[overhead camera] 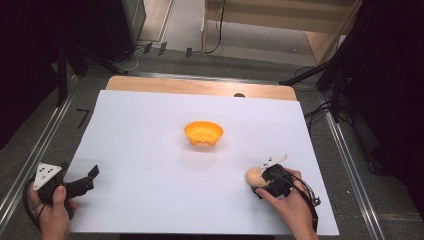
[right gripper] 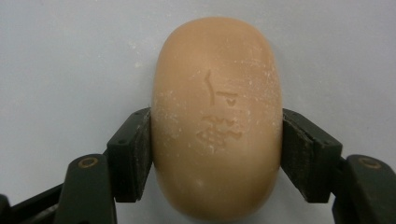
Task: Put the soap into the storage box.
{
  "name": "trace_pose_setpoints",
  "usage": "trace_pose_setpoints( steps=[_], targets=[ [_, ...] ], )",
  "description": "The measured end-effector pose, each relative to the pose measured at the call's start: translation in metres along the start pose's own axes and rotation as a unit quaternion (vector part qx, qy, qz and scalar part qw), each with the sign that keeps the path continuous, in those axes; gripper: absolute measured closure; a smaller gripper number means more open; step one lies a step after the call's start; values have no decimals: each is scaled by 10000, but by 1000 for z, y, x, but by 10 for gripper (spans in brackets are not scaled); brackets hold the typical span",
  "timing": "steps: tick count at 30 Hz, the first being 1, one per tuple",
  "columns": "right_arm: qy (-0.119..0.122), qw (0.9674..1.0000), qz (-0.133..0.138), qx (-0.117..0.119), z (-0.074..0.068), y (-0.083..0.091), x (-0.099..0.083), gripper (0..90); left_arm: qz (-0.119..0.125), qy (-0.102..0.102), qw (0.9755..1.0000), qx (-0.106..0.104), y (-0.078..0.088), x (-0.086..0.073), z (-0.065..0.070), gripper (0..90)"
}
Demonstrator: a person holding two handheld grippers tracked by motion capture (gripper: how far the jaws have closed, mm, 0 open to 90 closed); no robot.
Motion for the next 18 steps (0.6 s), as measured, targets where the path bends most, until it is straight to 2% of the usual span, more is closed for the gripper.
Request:
trace_pose_setpoints(
  steps=[6,10,18],
  targets=[
    [193,9994,30,278,2,4,1,336,-7,-5,10000,-2,0,0,0,3],
    [472,9987,69,204,3,9,8,336,2,-8,10000,18,0,0,0,2],
    [610,9972,310,294,12,15,31,336,8,-6,10000,14,0,0,0,3]
  ],
)
Point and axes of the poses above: each handheld gripper's, and its own axes: y roughly backward along the jaws, x roughly out of its top, z roughly to its right, the point moved 9 cm from there along -y, roughly forward along the jaws, and after that the axes turned 4 degrees about y, right-handed, at the moved point
